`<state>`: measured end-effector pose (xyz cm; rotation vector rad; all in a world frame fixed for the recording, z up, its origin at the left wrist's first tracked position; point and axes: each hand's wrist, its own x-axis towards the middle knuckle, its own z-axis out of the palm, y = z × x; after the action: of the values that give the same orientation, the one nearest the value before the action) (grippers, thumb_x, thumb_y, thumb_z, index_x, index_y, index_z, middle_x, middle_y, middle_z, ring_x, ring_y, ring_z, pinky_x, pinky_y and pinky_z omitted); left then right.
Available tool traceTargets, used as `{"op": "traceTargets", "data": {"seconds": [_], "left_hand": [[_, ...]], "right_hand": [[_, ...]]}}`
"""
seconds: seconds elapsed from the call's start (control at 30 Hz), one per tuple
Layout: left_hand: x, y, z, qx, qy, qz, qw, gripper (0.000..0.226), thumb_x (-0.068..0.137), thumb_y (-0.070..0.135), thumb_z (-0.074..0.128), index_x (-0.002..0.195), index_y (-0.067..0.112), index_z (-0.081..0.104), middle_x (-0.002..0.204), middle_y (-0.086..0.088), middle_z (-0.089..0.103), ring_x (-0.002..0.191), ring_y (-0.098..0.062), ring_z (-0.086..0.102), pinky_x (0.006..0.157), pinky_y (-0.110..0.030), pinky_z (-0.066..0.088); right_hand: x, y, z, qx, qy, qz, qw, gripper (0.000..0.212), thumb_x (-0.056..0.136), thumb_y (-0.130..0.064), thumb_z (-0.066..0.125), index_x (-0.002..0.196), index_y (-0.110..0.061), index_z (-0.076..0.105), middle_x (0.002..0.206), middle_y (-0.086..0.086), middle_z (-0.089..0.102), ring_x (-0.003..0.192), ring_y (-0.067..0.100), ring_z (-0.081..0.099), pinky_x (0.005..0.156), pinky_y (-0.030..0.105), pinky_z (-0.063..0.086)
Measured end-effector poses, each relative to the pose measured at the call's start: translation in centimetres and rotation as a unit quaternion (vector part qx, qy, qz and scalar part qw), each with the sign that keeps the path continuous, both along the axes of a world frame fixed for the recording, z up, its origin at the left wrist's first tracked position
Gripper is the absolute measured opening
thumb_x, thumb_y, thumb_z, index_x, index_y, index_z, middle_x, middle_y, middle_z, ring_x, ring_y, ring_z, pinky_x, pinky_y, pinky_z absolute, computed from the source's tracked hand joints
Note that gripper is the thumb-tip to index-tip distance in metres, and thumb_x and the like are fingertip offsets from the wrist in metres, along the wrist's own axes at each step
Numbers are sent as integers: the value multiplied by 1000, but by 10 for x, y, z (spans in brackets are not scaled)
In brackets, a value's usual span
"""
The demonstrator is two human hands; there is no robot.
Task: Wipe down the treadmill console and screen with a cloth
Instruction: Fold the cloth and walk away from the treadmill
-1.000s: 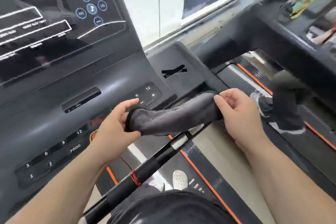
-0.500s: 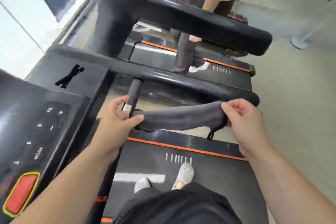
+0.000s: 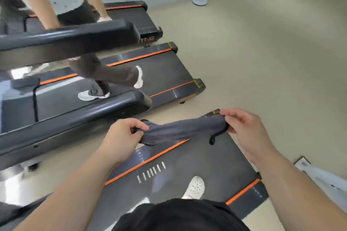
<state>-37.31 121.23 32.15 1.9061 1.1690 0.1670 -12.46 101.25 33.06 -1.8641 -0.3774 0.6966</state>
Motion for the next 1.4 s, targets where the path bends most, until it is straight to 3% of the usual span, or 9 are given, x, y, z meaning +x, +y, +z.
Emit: {"op": "traceTargets", "data": {"seconds": [0.17, 0.37, 0.5, 0.63, 0.83, 0.97, 1.07, 1.23, 1.4], "left_hand": [[140, -22, 4, 69, 69, -217, 971, 30, 91, 4, 59, 98, 27, 77, 99, 14, 64, 96, -8, 56, 81, -16, 37], [287, -60, 24, 73, 97, -374, 920, 10, 79, 30, 80, 86, 32, 73, 90, 13, 58, 86, -9, 58, 68, -17, 39], [364, -91, 10, 123, 136, -407, 895, 62, 52, 55, 90, 97, 21, 64, 101, 11, 56, 89, -8, 55, 69, -24, 39], [441, -134, -3, 137, 67, -425, 892, 59, 68, 47, 88, 110, 11, 68, 110, 4, 56, 95, -13, 55, 82, -26, 41], [548, -192, -25, -60, 70, -523, 847, 55, 82, 50, 76, 130, 33, 56, 122, 10, 58, 102, -9, 60, 81, -28, 47], [592, -220, -42, -159, 106, -554, 810, 72, 84, 49, 73, 147, 36, 40, 138, 4, 52, 108, -11, 60, 78, -25, 50], [619, -232, -58, -204, 154, -582, 772, 91, 81, 42, 80, 155, 26, 29, 144, 1, 50, 122, -18, 56, 90, -27, 46], [656, -237, -77, -316, 137, -470, 813, 57, 85, 8, 75, 135, 24, 52, 120, -9, 70, 113, -28, 67, 92, -35, 50], [718, -275, -76, -416, 85, -423, 800, 34, 80, 0, 70, 112, 12, 70, 106, -16, 72, 108, -30, 67, 105, -42, 49]], "right_hand": [[100, -73, 6, -1, -15, -56, 998, 35, 94, 6, 65, 103, -26, 78, 100, 1, 78, 93, 10, 71, 91, 30, 56], [182, -152, 22, -2, -42, -160, 986, 43, 88, 9, 70, 102, -31, 75, 102, 0, 77, 90, 8, 71, 81, 17, 55], [218, -192, 32, 16, -26, -245, 969, 44, 87, 12, 64, 99, -29, 75, 97, 1, 77, 89, 18, 74, 82, 23, 61], [249, -214, 34, -21, -55, -259, 964, 40, 89, 11, 60, 96, -26, 75, 84, -6, 75, 75, 16, 67, 69, 24, 57], [304, -234, 40, -74, -33, -296, 952, 46, 89, 14, 43, 99, -23, 69, 73, 4, 66, 56, 20, 53, 58, 35, 44], [328, -250, 48, -112, -45, -357, 926, 44, 94, 2, 56, 101, -37, 74, 106, 3, 70, 82, 22, 67, 79, 31, 60], [338, -264, 47, -51, -21, -433, 900, 41, 96, 2, 58, 109, -32, 76, 103, -2, 71, 92, 20, 71, 83, 39, 62], [347, -274, 43, 78, 18, -511, 856, 42, 96, 10, 54, 110, -22, 77, 106, 4, 75, 94, 21, 72, 84, 46, 61], [368, -310, 27, 102, 35, -551, 828, 44, 96, 13, 52, 109, -21, 76, 99, 3, 76, 92, 25, 73, 86, 53, 57]]}}
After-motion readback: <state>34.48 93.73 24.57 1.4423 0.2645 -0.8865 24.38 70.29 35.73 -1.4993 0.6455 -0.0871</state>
